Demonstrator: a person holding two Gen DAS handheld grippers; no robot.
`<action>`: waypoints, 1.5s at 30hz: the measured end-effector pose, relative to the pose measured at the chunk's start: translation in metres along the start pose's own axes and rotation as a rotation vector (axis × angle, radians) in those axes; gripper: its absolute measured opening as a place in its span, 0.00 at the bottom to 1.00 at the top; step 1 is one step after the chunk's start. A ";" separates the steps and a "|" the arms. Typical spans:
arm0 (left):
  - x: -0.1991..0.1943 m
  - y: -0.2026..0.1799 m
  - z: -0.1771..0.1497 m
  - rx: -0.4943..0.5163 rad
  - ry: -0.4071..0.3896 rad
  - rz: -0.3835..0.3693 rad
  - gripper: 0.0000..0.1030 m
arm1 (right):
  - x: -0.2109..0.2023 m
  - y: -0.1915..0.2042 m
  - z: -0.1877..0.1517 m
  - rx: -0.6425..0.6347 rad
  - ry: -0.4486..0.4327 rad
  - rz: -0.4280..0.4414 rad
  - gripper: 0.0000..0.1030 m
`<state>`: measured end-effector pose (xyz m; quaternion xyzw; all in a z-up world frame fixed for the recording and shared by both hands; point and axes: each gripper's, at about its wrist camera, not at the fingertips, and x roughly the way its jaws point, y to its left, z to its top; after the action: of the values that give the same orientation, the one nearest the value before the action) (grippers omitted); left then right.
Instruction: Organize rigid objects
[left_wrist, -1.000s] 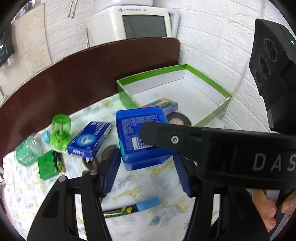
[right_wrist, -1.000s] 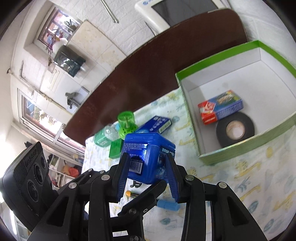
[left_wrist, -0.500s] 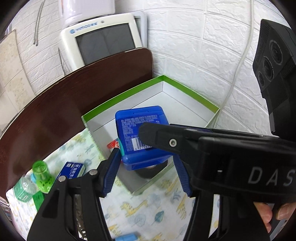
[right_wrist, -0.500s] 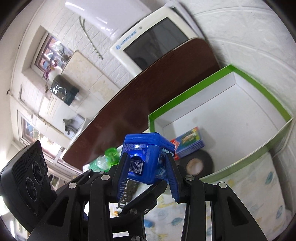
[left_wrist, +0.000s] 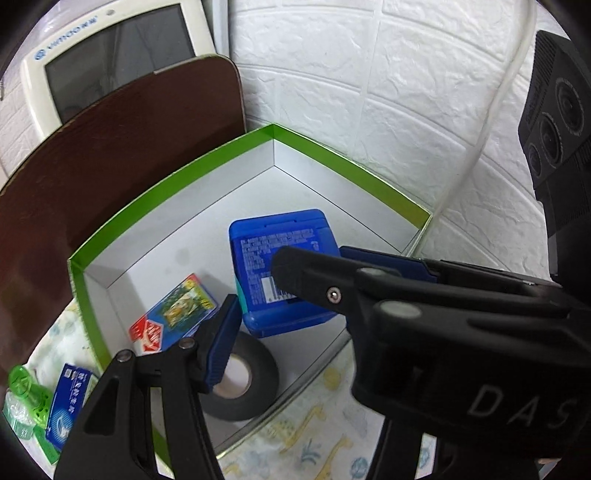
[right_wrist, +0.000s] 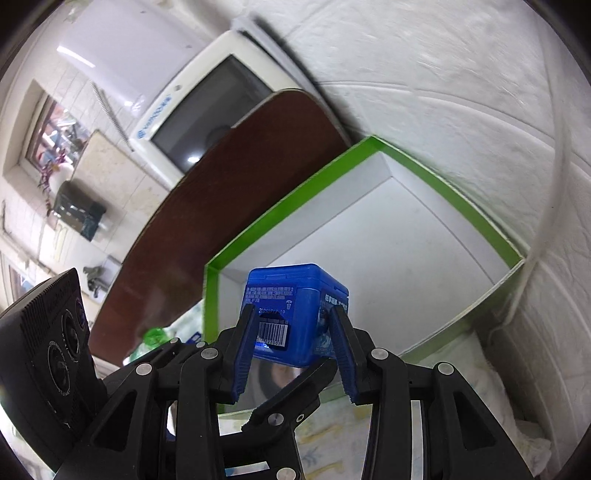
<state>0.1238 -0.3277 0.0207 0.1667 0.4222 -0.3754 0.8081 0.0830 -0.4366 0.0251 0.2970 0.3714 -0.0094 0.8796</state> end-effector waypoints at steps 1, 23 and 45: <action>0.004 0.000 0.002 -0.002 0.007 -0.004 0.55 | 0.002 -0.003 0.002 0.004 0.000 -0.008 0.41; -0.011 0.014 -0.007 -0.030 0.004 0.045 0.56 | 0.014 -0.011 -0.005 0.057 0.023 -0.048 0.41; -0.143 0.151 -0.134 -0.378 -0.124 0.272 0.63 | 0.007 0.114 -0.065 -0.241 0.108 0.048 0.40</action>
<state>0.1101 -0.0819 0.0502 0.0443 0.4085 -0.1869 0.8923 0.0731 -0.3069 0.0436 0.1980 0.4092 0.0724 0.8877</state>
